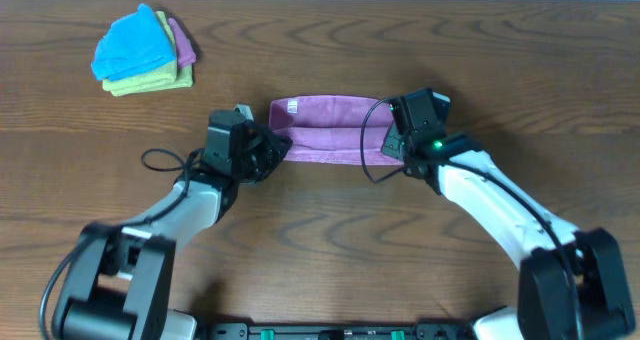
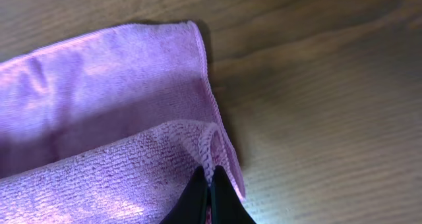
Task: Fold the cloth
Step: 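Lift the folded strip with both grippers, holding it taut between them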
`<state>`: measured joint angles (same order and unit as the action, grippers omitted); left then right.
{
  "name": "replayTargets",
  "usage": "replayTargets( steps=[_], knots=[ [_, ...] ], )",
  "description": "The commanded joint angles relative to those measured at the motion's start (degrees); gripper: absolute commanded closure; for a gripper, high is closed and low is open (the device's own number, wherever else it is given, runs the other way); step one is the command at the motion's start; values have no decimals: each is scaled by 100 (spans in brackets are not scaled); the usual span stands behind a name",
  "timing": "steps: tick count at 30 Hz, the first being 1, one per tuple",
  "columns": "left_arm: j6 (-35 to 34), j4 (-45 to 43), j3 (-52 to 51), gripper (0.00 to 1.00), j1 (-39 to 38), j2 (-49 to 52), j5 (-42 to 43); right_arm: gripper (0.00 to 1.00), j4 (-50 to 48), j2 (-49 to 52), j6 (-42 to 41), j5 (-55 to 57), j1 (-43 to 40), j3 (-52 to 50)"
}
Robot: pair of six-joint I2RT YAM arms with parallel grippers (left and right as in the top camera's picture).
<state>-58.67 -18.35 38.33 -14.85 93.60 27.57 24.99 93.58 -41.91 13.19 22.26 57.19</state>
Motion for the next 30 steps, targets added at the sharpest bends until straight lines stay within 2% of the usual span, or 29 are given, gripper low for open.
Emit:
replayTargets(
  steps=[1, 6, 12, 20, 26, 30],
  knots=[
    [9, -22, 400, 94, 57, 413, -385, 98, -234, 264, 103, 448, -127, -9],
    [345, -17, 1185, 94, 57, 1069, -439, 98, -782, 518, 221, 632, -138, -9],
    [494, -20, 1663, 94, 57, 1460, -457, 98, -1161, 734, 240, 634, -308, -9],
    [776, -87, 1714, 94, 57, 1565, -1029, 98, -1829, 1084, 494, 629, -503, -7],
    [833, -741, 1720, 94, 57, 2092, -1060, 98, -2208, 1360, 739, 636, -511, -7],
    [835, -872, 1788, 94, 57, 2319, -1084, 98, -2446, 1523, 835, 634, -538, -7]
  ],
)
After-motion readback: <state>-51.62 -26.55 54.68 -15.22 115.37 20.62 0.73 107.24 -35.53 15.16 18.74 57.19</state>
